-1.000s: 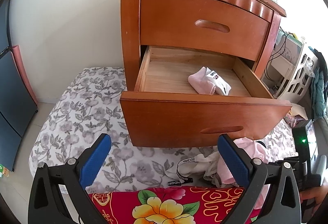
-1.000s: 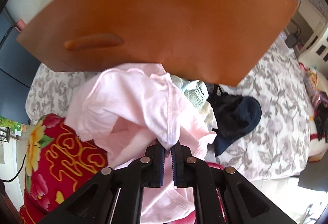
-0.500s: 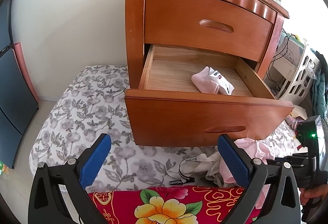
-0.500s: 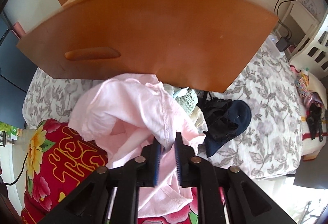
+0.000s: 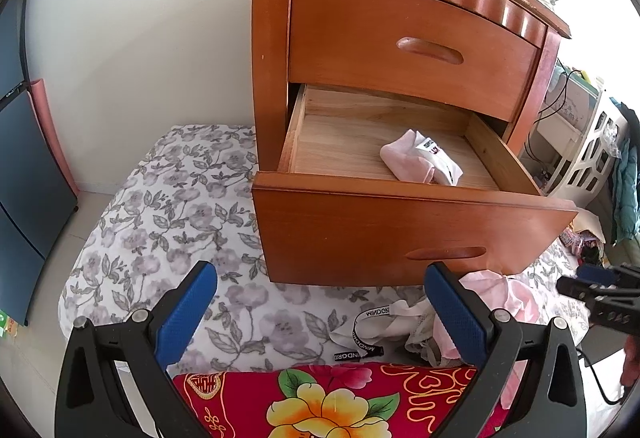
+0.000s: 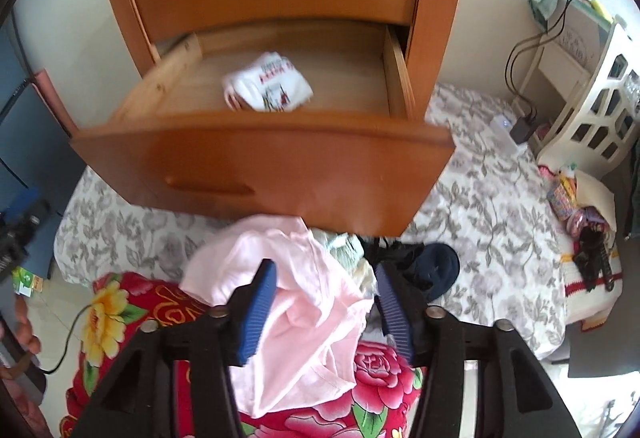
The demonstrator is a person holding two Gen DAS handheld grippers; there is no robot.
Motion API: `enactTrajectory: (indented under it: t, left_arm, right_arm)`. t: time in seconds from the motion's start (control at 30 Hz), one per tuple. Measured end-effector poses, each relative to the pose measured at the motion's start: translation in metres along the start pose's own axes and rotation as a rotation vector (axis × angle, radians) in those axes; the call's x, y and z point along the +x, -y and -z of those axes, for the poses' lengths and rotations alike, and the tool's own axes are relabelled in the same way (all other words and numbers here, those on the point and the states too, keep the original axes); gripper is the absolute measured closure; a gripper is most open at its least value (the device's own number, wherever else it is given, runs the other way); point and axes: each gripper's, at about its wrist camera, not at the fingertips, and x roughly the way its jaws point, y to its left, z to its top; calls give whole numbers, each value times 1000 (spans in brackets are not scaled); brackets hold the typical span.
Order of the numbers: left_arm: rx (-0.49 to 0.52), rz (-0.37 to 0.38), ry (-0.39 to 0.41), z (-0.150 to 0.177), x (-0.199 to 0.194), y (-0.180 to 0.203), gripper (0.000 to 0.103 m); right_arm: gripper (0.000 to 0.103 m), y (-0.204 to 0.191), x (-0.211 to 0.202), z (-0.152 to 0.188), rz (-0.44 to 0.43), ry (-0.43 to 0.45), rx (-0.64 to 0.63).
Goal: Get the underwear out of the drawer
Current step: 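Lower the pink cloth onto the pile and open the right gripper, then move the right gripper into the drawer toward the white Hello Kitty sock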
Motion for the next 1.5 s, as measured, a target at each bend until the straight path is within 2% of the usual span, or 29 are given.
enactTrajectory:
  t: [0.27, 0.33, 0.4, 0.53, 0.6, 0.63, 1.27, 1.5]
  left_arm:
    - [-5, -6, -1, 0, 1, -2, 0]
    - [-7, -9, -3, 1, 2, -3, 0]
    - [-11, -12, -5, 1, 3, -4, 0]
    - [-15, -17, -7, 1, 3, -5, 0]
    - [-18, -18, -8, 2, 3, -6, 0]
    - [-19, -20, -9, 2, 3, -6, 0]
    - [-26, -13, -10, 0, 15, -11, 0]
    - [-23, 4, -5, -2, 20, -11, 0]
  right_arm:
    - [37, -14, -12, -6, -41, 33, -23]
    - [31, -18, -15, -7, -47, 43, -33]
    - [21, -20, -15, -7, -52, 56, -42]
    - [14, -24, -15, -7, -66, 59, -55]
    - [3, -26, -14, -6, -73, 59, -64]
    - [0, -28, -14, -6, -78, 64, -67]
    - [0, -31, -10, -17, -82, 92, -77]
    - [0, -31, -23, -32, -86, 137, -81]
